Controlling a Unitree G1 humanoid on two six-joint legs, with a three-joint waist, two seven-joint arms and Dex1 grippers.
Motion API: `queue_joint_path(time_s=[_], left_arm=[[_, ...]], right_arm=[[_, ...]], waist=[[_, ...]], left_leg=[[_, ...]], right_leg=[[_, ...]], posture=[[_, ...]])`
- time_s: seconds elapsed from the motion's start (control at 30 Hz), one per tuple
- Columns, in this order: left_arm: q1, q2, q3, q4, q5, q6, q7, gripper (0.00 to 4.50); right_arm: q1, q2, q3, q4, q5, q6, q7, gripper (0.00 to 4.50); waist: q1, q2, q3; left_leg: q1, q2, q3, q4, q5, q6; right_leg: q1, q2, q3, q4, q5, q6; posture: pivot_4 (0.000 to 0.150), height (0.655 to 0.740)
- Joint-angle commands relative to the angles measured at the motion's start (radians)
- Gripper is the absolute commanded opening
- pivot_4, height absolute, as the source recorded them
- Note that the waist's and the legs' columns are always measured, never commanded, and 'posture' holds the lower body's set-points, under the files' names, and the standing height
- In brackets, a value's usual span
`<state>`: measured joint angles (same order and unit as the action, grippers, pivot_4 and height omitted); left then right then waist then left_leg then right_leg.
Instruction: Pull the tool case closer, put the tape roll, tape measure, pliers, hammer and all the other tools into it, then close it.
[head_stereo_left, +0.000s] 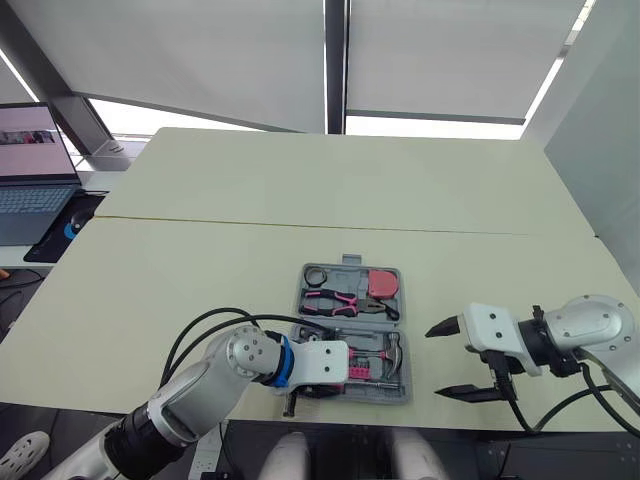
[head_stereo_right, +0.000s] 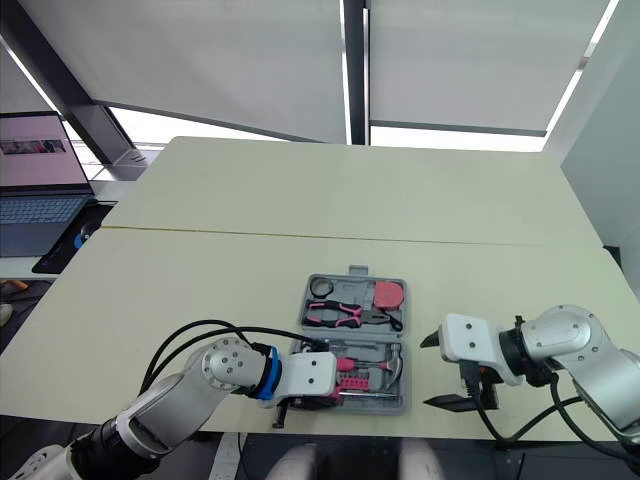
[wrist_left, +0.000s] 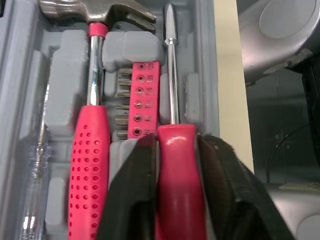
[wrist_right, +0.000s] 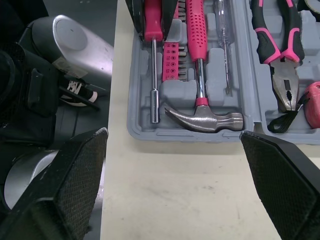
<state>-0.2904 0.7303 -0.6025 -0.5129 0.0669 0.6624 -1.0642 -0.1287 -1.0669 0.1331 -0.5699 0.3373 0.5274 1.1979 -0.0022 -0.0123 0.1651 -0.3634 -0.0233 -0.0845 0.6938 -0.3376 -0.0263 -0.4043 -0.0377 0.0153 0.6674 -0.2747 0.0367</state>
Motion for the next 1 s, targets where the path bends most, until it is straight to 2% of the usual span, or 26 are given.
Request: queue_joint_path(time_s=[0.03,0.13,0.3,0.4,0.53,0.73,1.0], left_arm=[[-0.005,0.011,0.048,-0.063,-0.053,0.018,-0.022,2.59],[-0.012,0.036,0.107,-0.082,-0.100,0.002,-0.042,3.52],[-0.023,0.052,0.245,-0.054,-0.226,-0.010,-0.075,3.52],[-0.023,0.078,0.311,0.001,-0.293,-0.042,-0.123,2.95],[-0.006,0.148,0.275,0.062,-0.261,-0.157,-0.187,1.74],[0.031,0.108,0.197,0.069,-0.196,-0.192,-0.130,0.01],[0.086,0.096,0.164,0.108,-0.129,-0.210,-0.071,0.01]], right_arm=[[-0.011,-0.001,-0.009,-0.028,0.010,-0.001,-0.001,4.50],[-0.012,0.000,-0.011,-0.027,0.012,-0.004,0.000,4.50],[-0.016,0.003,-0.011,-0.024,0.015,-0.002,-0.001,4.50],[-0.020,0.005,-0.010,-0.019,0.014,-0.003,-0.001,4.50],[-0.023,0.010,-0.008,-0.018,0.011,-0.004,-0.003,4.50],[-0.024,0.022,-0.004,-0.027,0.010,0.000,-0.013,4.50],[-0.027,0.027,0.004,-0.025,0.007,-0.003,-0.020,4.50]], waist=[[0.000,0.000,0.000],[0.000,0.000,0.000],[0.000,0.000,0.000],[0.000,0.000,0.000],[-0.003,0.000,0.000],[0.000,0.000,0.000],[0.000,0.000,0.000]], left_leg=[[0.000,0.000,0.000,0.000,0.000,0.000],[0.000,0.000,0.000,0.001,0.000,0.000],[0.001,0.000,0.000,0.002,0.000,0.000],[0.001,0.000,0.000,0.003,0.000,0.000],[0.002,0.000,0.001,0.003,0.000,0.000],[0.001,-0.001,0.001,0.003,0.000,0.000],[0.002,0.000,0.001,0.003,0.000,0.000]], right_leg=[[0.000,0.000,0.000,0.000,0.000,0.000],[0.000,0.000,0.000,0.001,0.000,0.000],[-0.001,0.000,0.000,0.005,0.000,0.000],[-0.001,0.000,0.000,0.006,0.000,0.000],[-0.001,0.000,0.000,0.006,0.000,0.000],[-0.001,0.000,0.001,0.006,0.000,0.000],[-0.001,0.000,0.001,0.007,0.000,0.000]], posture=[[0.150,0.7400],[0.150,0.7400],[0.150,0.7400],[0.150,0.7400],[0.150,0.7400],[0.150,0.7400],[0.150,0.7400]])
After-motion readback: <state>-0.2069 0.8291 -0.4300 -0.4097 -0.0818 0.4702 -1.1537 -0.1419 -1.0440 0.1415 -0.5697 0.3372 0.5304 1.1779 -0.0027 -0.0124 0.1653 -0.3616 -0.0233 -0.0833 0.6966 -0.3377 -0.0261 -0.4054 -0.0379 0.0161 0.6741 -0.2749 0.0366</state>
